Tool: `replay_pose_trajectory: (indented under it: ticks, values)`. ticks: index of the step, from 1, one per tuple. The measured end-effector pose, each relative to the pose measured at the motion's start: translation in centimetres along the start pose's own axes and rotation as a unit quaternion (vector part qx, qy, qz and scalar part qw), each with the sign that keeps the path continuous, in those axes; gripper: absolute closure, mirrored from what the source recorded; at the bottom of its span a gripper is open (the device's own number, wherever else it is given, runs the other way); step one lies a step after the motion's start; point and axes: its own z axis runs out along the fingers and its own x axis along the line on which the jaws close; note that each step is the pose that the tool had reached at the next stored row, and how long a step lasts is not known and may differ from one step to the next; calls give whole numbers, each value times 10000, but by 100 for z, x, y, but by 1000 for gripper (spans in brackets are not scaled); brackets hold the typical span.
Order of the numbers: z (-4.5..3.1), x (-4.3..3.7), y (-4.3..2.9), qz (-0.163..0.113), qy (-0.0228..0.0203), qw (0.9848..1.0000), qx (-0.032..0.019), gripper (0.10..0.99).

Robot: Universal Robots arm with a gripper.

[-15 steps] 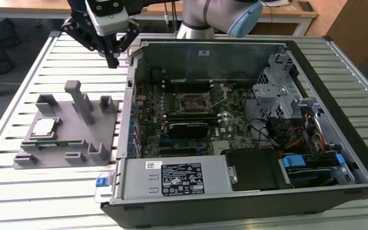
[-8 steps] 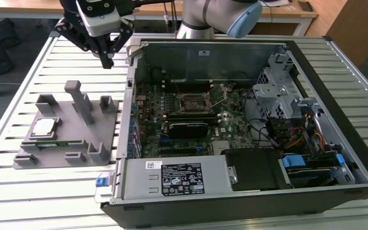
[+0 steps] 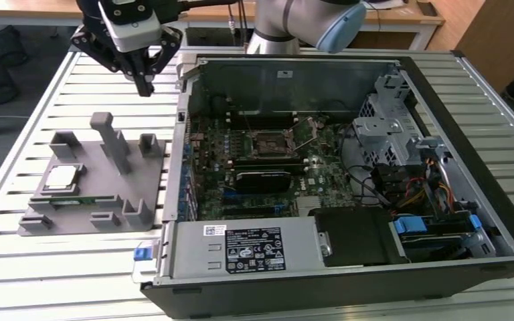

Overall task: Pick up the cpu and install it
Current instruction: 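Reach for the cpu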

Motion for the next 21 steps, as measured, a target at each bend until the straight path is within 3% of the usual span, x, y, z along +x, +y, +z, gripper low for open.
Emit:
replay_pose_trajectory:
  ticks: [13, 21]
  values:
    - [21, 153, -13, 0, 1, 10000, 0, 980]
    - [30, 409, -33, 0, 3, 10000, 0, 980]
